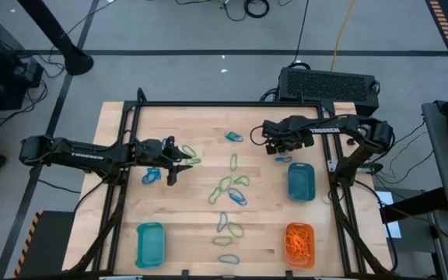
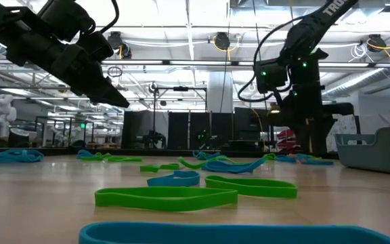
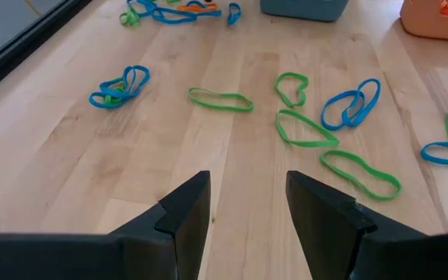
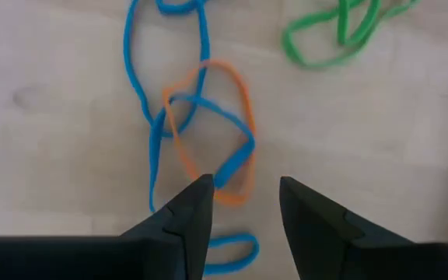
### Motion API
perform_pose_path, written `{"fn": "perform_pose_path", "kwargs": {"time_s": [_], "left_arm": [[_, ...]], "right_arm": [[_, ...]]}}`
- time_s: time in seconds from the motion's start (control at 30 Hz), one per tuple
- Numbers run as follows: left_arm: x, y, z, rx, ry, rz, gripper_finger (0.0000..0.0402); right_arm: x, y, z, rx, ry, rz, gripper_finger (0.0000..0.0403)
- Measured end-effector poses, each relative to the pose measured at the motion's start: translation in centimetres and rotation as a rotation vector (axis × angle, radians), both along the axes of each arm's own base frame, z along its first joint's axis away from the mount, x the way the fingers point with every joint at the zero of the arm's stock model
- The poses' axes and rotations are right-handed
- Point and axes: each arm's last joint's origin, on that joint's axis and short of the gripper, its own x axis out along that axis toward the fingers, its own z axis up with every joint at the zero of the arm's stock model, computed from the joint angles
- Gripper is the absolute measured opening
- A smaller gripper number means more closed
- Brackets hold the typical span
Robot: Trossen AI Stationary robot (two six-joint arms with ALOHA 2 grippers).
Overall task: Sort rubber bands into baskets
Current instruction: Put the orange rubber band into the orange bin
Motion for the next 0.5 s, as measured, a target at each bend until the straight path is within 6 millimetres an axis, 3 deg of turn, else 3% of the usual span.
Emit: {"fn": "perform_pose_path", "kwargs": {"time_s": [0.27, 0.5], "left_arm": [[0.0, 0.0, 0.0, 0.000, -0.001, 0.001, 0.0178], [0.0, 0.0, 0.0, -0.001, -0.001, 0.001, 0.0178]], "right_arm": [[-0.5, 0.6, -1.6, 0.023, -0.031, -0.007, 0.0140], [-0.5, 0.5, -1.9, 0.015, -0.051, 0.003, 0.0115]]}}
